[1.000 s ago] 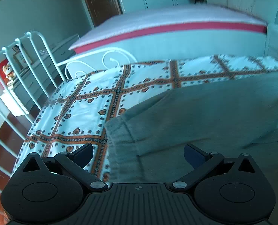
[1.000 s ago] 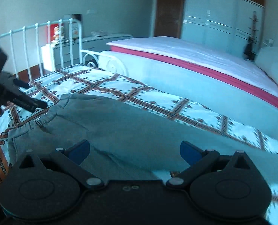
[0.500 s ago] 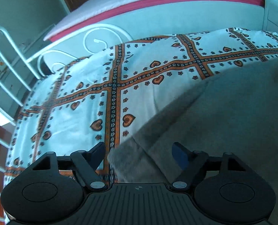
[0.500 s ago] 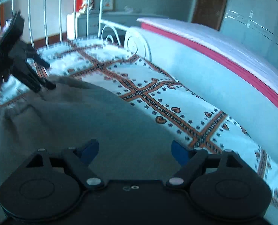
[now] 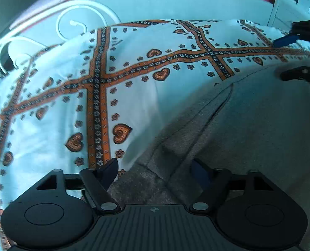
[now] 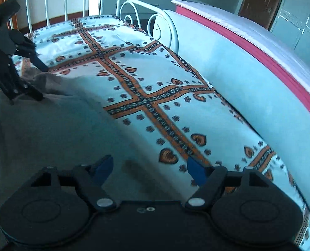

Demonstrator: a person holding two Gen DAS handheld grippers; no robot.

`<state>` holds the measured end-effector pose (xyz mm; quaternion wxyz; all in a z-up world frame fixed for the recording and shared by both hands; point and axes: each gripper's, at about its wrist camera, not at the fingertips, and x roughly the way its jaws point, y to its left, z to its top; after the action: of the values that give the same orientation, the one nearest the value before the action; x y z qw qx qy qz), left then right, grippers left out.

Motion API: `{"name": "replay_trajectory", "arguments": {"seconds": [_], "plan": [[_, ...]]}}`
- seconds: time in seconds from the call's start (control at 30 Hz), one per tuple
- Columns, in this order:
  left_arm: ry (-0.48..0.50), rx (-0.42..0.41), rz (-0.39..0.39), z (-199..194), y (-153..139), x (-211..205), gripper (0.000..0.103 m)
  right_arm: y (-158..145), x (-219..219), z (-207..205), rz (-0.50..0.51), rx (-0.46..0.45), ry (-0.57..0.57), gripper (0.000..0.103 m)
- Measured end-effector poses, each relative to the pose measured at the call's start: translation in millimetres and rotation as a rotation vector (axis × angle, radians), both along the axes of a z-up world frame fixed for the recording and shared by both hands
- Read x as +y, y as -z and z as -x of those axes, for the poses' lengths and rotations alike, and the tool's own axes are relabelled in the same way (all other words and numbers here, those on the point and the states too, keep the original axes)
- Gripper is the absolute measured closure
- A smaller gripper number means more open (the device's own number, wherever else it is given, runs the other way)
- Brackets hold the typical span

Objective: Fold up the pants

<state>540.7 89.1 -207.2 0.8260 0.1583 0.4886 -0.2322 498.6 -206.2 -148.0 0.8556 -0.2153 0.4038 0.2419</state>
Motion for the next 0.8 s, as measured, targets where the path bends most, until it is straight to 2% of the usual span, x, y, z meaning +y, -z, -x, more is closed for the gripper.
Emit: {"name": "replay_trajectory", "arguments": {"seconds": [0.03, 0.17, 0.23, 0.27, 0.3, 0.33, 0.37, 0.47, 0.67, 0.8], "plan": [[-0.006, 0.005, 0.018, 1, 1, 1, 0.042, 3, 2, -5, 0.012, 0.011, -0.015, 0.033], [-0.014, -0.03, 0.013, 9, -1, -4, 0.061, 23, 6, -18, 0.055, 0.091, -0.068, 0.029], [-0.024, -0.05, 0.002, 13, -3, -7, 0.069, 27, 6, -18, 0.049, 0.083, -0.073, 0.03], [-0.025, -0.062, -0.007, 15, -4, -8, 0.074, 25, 5, -18, 0.028, 0.096, -0.08, 0.058], [-0.029, -0.08, -0.021, 18, -6, -10, 0.079, 23, 6, -16, -0.001, 0.12, -0.091, 0.097], [-0.031, -0.095, -0.033, 21, -8, -12, 0.08, 20, 10, -10, 0.003, 0.11, -0.091, 0.097], [-0.031, -0.115, -0.045, 26, -10, -13, 0.081, 18, 18, -2, 0.051, 0.071, -0.108, 0.103], [-0.035, -0.161, -0.058, 37, -19, -12, 0.082, 9, 27, 23, 0.106, 0.001, -0.121, 0.103], [-0.04, -0.267, -0.043, 78, -60, -1, 0.082, -35, 25, 85, 0.045, -0.113, -0.09, 0.103], [0.0, -0.323, -0.056, 130, -89, 12, 0.082, -61, 25, 148, 0.012, -0.154, -0.102, 0.103]]}}
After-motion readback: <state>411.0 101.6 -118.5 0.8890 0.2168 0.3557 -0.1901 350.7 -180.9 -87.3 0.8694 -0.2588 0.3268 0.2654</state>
